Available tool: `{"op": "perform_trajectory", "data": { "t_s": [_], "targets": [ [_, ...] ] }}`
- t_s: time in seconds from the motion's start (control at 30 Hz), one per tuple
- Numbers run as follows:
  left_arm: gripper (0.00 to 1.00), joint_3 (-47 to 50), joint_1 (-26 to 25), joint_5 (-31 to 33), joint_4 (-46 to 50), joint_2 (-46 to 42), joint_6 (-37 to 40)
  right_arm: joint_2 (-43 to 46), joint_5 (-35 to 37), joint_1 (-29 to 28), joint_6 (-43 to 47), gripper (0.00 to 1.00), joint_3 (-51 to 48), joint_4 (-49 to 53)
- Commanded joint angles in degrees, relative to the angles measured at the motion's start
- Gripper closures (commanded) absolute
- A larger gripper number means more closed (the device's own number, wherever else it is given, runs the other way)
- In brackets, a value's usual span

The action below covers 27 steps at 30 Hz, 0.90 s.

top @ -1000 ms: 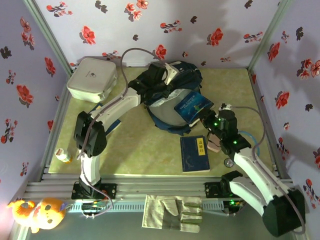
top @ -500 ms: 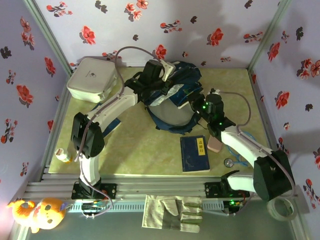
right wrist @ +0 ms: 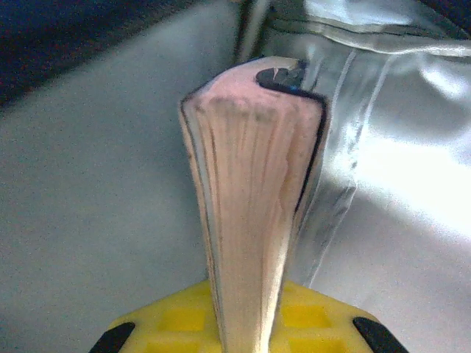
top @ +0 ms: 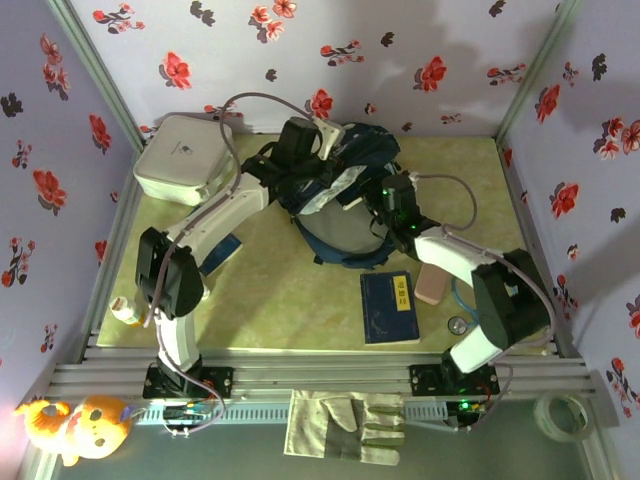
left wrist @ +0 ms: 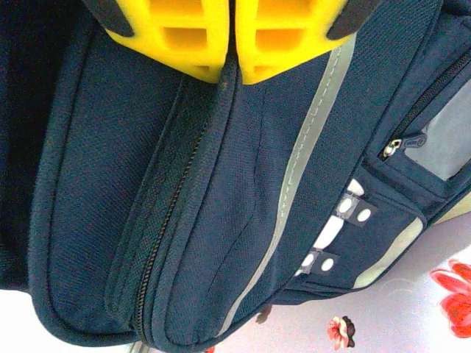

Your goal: Pack books, pencil case, and school supplies into a backpack

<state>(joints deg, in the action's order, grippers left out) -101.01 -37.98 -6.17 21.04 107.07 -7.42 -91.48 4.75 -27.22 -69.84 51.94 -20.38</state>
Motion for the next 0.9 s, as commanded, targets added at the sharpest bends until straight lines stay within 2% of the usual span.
{"op": "perform_trajectory", "data": {
  "t_s": [0.0, 0.13, 0.33, 0.57, 0.67, 0.77, 0.87],
  "targets": [
    [1.00, 0.6, 1.1, -3.1, -7.9, -6.3, -2.2, -3.7, 2.0, -0.8, -1.8, 0.86, 2.5, -5.0],
    [1.00, 2.5, 1.9, -5.0, -7.9, -7.4, -2.0, -8.7, 0.0, -1.5, -3.4, 0.85, 4.4, -7.7],
    [1.00, 3.0, 2.9, -6.4, -8.0, -7.3, -2.0, -15.2, 1.6, -2.7, -7.8, 0.84, 10.0, -9.4],
    [1.00, 3.2, 4.2, -6.8, -7.6, -7.5, -2.3, -22.6, 0.9, -3.1, -9.6, 0.81, 15.4, -19.5],
    [1.00, 3.3, 4.4, -6.8, -7.8, -7.2, -2.6, -24.8, 1.0, -3.1, -10.9, 0.79, 17.8, -17.2],
    [1.00, 3.4, 4.9, -6.8, -7.9, -6.8, -3.2, -26.0, 0.6, -3.2, -14.3, 0.72, 19.5, -10.7],
    [1.00, 3.3, 5.8, -7.0, -8.3, -6.1, -4.5, -26.6, -0.5, -3.4, -15.3, 0.63, 20.3, -9.5]
  ]
}}
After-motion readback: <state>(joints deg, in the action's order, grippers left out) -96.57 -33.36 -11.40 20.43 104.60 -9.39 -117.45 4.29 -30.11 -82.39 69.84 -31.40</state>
